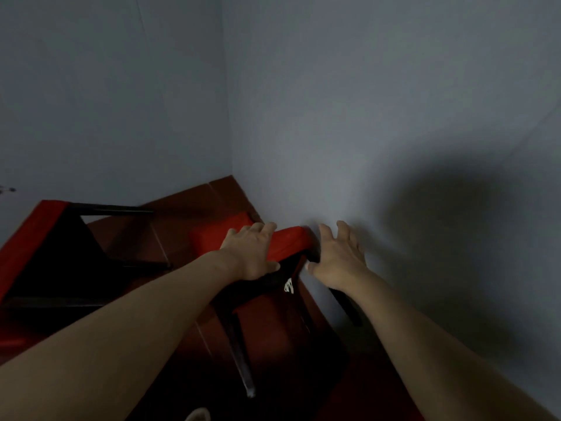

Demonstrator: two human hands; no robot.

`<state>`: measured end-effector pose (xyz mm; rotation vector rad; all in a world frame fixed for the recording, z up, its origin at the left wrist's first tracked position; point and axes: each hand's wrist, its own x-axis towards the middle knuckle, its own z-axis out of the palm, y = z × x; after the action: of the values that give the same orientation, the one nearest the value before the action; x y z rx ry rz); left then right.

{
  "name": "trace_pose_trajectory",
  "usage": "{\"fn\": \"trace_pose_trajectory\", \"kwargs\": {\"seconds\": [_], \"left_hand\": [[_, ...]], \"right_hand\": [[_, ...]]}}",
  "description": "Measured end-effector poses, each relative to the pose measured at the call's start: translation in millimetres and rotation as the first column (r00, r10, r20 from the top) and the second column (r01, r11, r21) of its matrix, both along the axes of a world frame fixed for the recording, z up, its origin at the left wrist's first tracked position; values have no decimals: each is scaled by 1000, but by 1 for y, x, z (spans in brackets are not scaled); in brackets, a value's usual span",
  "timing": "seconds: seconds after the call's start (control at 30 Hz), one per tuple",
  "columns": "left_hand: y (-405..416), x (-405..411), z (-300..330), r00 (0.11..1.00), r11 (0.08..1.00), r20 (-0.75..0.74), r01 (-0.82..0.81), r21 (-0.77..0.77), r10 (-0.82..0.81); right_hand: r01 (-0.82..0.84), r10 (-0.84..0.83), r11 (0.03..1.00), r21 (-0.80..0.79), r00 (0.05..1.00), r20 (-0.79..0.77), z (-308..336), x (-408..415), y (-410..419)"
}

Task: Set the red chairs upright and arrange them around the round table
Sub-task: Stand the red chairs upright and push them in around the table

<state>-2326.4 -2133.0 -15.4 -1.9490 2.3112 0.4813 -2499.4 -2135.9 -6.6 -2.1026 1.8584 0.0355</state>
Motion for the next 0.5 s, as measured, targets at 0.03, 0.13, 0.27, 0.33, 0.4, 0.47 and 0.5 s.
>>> {"fn": "trace_pose_trajectory", "kwargs": {"seconds": [0.03,0.13,0.27,0.33,0.4,0.47,0.5], "left_hand": [[-12,18,0,1000,1000,-5,17,8,-17],[-46,69,-2,999,998,-5,46,40,-46],[-82,129,-2,998,998,5,55,39,-56],[-92,154,-3,999,998,-3,49,48,-49],[-100,178,-7,1000,998,-10,29,50,-29],[-104,192,-10,1000,998,-9,14,60,-13],[-105,201,-12,1000,998,-7,-1,60,1]], "right_hand": [[16,-15,1000,8,1000,-7,-2,17,-10],[58,-57,997,41,998,-22,-4,68,-39],[76,-74,996,40,997,-36,-6,123,-76],[75,-72,996,53,996,-46,-8,145,-88],[70,-66,996,59,996,-59,-11,166,-98],[63,-59,996,62,996,-68,-13,177,-104],[50,-46,997,64,997,-67,-15,184,-108]]}}
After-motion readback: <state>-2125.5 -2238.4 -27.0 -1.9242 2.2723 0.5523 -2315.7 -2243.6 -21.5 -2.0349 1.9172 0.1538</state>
